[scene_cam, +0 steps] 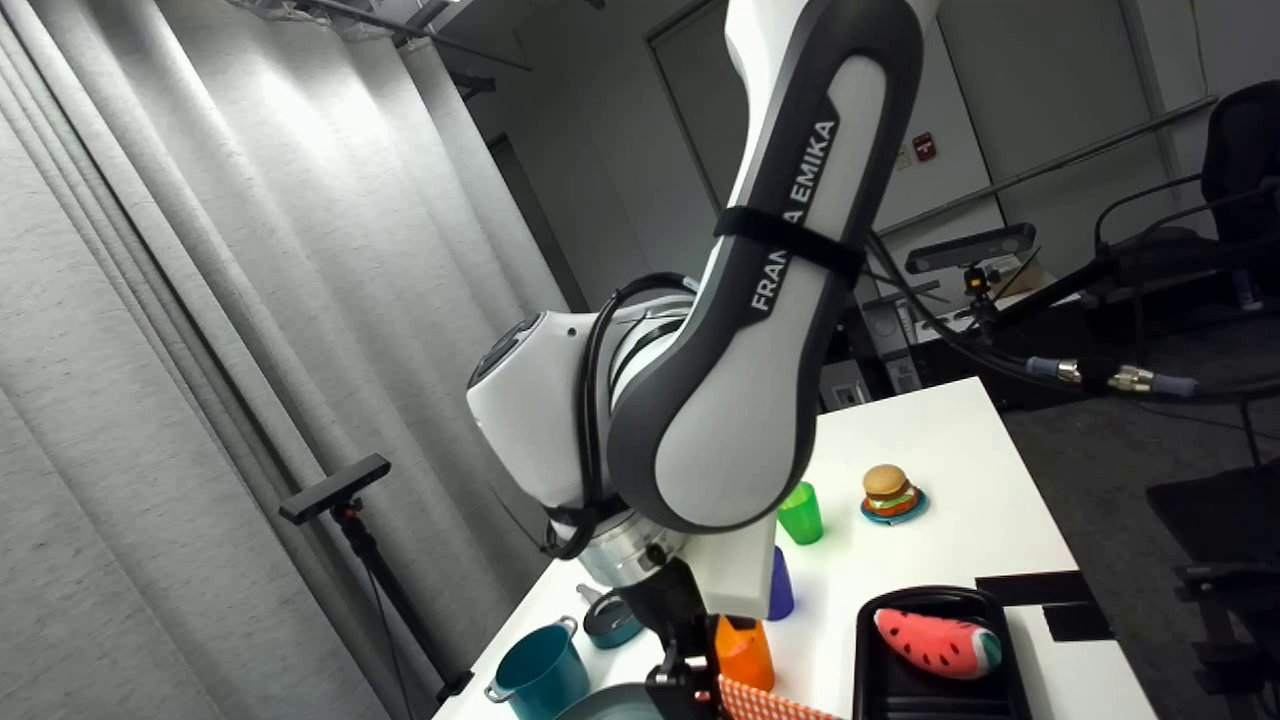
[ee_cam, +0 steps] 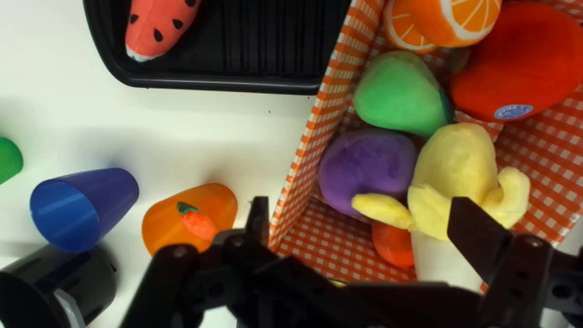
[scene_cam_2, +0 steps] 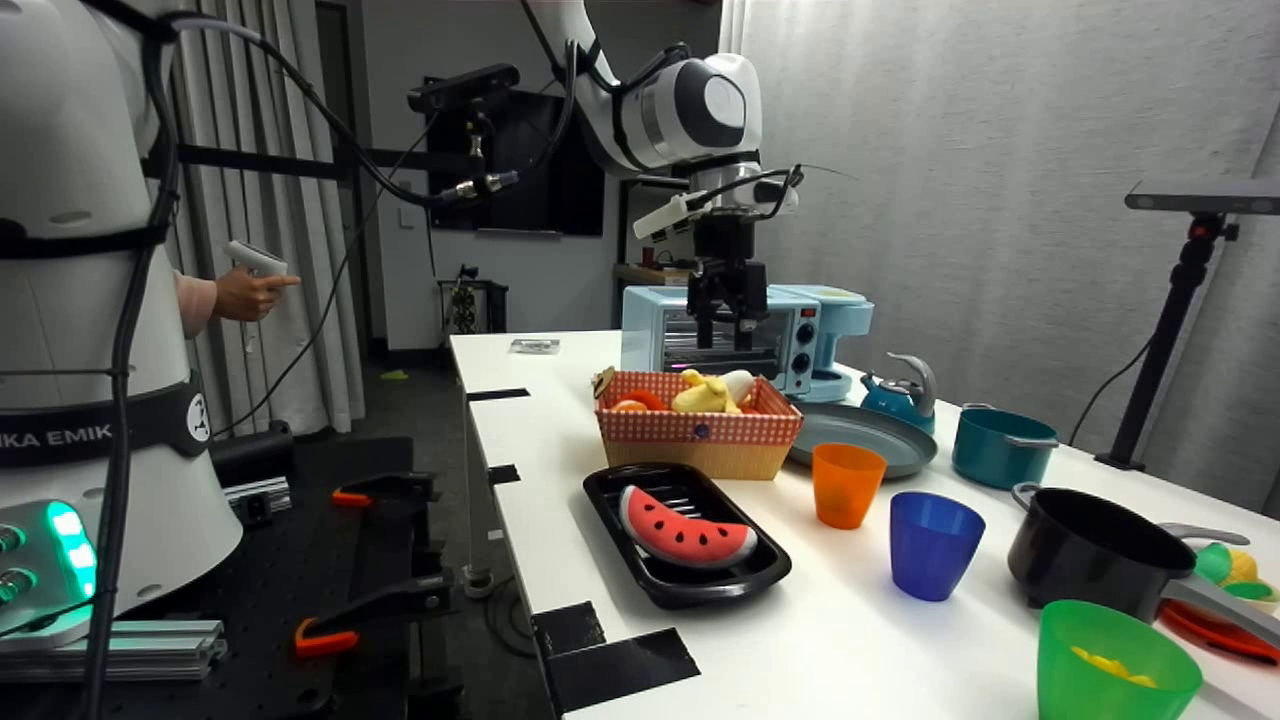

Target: Remove the watermelon plushie from the box and put them on the tray,then put two of them back

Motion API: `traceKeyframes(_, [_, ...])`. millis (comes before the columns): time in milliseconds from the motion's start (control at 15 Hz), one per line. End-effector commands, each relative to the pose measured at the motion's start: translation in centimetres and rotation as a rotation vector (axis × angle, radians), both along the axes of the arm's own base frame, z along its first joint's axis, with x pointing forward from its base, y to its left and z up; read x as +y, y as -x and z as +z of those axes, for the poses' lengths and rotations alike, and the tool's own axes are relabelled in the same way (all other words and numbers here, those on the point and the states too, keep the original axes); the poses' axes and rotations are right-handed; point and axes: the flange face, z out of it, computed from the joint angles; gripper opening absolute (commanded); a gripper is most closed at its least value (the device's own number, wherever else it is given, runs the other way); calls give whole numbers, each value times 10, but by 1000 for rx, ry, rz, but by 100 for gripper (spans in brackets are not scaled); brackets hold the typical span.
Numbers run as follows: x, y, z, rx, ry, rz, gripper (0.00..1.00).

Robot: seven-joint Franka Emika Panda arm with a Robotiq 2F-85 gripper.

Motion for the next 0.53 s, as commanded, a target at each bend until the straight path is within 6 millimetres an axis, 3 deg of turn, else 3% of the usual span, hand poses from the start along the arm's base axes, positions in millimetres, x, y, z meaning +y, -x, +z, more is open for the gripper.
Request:
traceKeyframes(0, [20,-17,-5,-16,-23,25,100])
traceKeyframes(467, [51,-24,-30,3,-57,43,100])
